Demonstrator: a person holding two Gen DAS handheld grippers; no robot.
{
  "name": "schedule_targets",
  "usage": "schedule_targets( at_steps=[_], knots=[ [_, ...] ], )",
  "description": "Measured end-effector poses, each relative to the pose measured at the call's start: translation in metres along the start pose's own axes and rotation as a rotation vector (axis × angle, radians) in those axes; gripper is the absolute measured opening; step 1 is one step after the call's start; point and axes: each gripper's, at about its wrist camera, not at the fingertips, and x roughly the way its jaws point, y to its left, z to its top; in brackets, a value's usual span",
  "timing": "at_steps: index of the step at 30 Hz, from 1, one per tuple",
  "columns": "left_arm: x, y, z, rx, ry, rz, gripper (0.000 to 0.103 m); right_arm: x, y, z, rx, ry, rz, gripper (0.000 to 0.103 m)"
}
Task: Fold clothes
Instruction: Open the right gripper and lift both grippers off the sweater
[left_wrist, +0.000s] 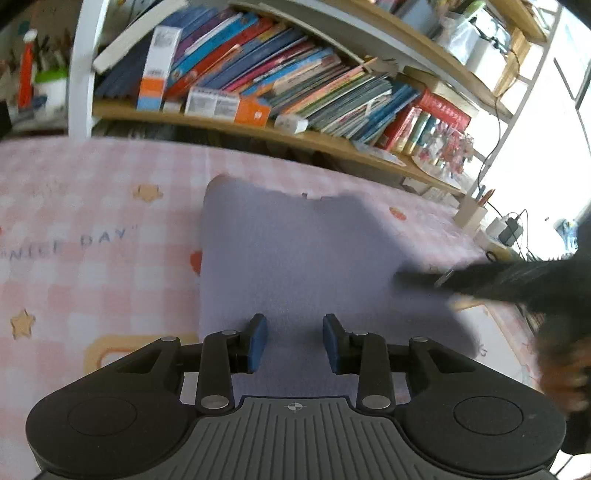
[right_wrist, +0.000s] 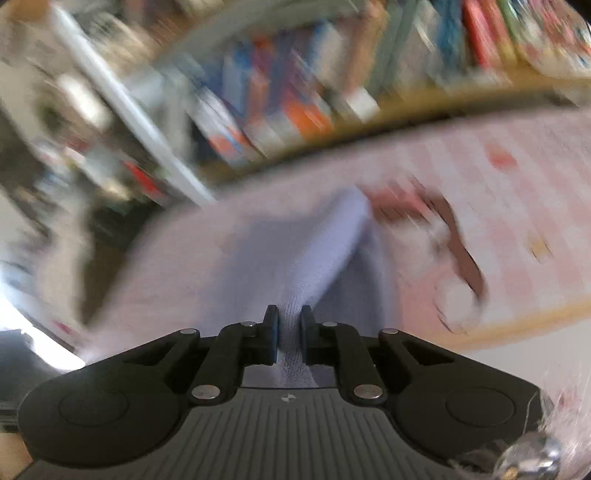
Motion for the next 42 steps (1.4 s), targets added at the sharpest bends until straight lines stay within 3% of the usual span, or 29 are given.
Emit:
schedule_targets(
  at_steps=[2, 5, 6, 12, 14, 16, 20, 22, 24, 26, 28, 36, 42],
  knots=[
    [0.0, 0.004, 0.0, -0.021, -0.003, -0.013, 0.032, -0.005, -0.001, -0.002, 0.03, -0.007, 0.015, 0.01],
    [0.001, 0.004, 0.0, -0.019, -0.001, -0.018, 0.032, 0.018, -0.012, -0.009, 0.046, 0.083, -0.158, 0.01],
    [0.001, 0.004, 0.0, -0.017, 0.0, -0.019, 0.032, 0.027, -0.017, -0.012, 0.069, 0.115, -0.18, 0.01],
    [-0.003, 0.005, 0.001, -0.017, -0.009, -0.026, 0.032, 0.032, -0.007, -0.014, 0.021, 0.117, -0.224, 0.013],
    [-0.011, 0.003, 0.002, -0.021, -0.048, -0.026, 0.032, 0.027, -0.005, -0.013, 0.032, 0.103, -0.234, 0.019],
    [-0.021, 0.002, 0.004, -0.028, -0.095, -0.032, 0.032, 0.017, 0.003, -0.012, 0.006, 0.081, -0.256, 0.033],
    [-0.038, -0.001, 0.011, -0.025, -0.14, -0.024, 0.033, 0.0, 0.023, -0.013, -0.05, 0.038, -0.267, 0.046],
    [-0.043, -0.003, 0.011, -0.021, -0.139, 0.014, 0.039, -0.008, 0.033, -0.015, -0.076, 0.016, -0.293, 0.061],
    [-0.047, -0.006, 0.011, -0.017, -0.141, 0.074, 0.05, -0.016, 0.042, -0.019, -0.097, 0.006, -0.327, 0.066],
    [-0.049, -0.009, 0.009, -0.017, -0.157, 0.152, 0.051, -0.022, 0.049, -0.026, -0.109, 0.001, -0.372, 0.072],
    [-0.051, -0.008, 0.009, -0.025, -0.164, 0.167, 0.058, -0.024, 0.052, -0.034, -0.096, 0.001, -0.403, 0.079],
    [-0.057, -0.009, 0.003, 0.015, -0.141, 0.159, 0.086, -0.028, 0.054, -0.052, -0.042, 0.003, -0.453, 0.084],
    [-0.057, 0.0, -0.001, 0.003, -0.105, 0.16, 0.089, -0.027, 0.047, -0.057, 0.031, 0.017, -0.446, 0.084]
  ],
)
